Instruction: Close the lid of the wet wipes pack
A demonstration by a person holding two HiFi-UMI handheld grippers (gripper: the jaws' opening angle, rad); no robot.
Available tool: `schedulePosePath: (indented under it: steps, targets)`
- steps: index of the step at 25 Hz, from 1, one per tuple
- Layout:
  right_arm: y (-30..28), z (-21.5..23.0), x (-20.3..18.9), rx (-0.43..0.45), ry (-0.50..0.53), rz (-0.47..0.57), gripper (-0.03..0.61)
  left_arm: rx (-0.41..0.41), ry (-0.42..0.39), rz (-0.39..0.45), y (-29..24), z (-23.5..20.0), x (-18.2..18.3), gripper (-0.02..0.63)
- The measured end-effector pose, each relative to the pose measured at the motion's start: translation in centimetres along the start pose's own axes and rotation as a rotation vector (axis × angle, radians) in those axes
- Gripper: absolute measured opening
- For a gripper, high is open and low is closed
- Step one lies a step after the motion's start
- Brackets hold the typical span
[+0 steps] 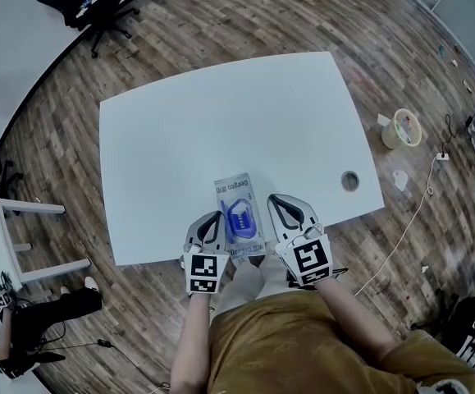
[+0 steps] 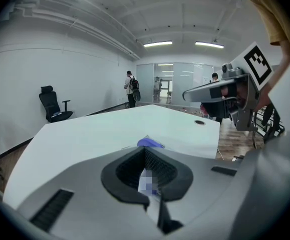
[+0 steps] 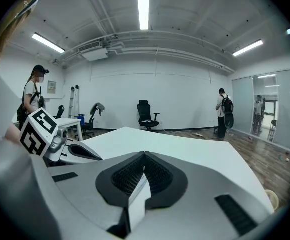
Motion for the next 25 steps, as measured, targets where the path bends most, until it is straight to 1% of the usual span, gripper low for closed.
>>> schedulePosePath:
  steps: [14, 25]
  targets:
    - [-0.5, -1.4, -1.4, 0.031, 0.003, -0.032, 0.006, -0.041, -0.014, -0.012, -0.8, 1.3, -0.1, -0.005]
    - [-1.5, -3.6, -2.6, 0.090, 0.026, -0.060, 0.006, -0.064, -0.006, -0.025, -1.4, 1.5, -0.8, -0.005]
Point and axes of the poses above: the fingertips, and each gripper's own axes: y backward along the fingers, z to its right, x out of its top, the point moved 1 cm from there along y, backward along the fingers, and after that the axes turned 5 degrees about y, right-handed, at the moved point
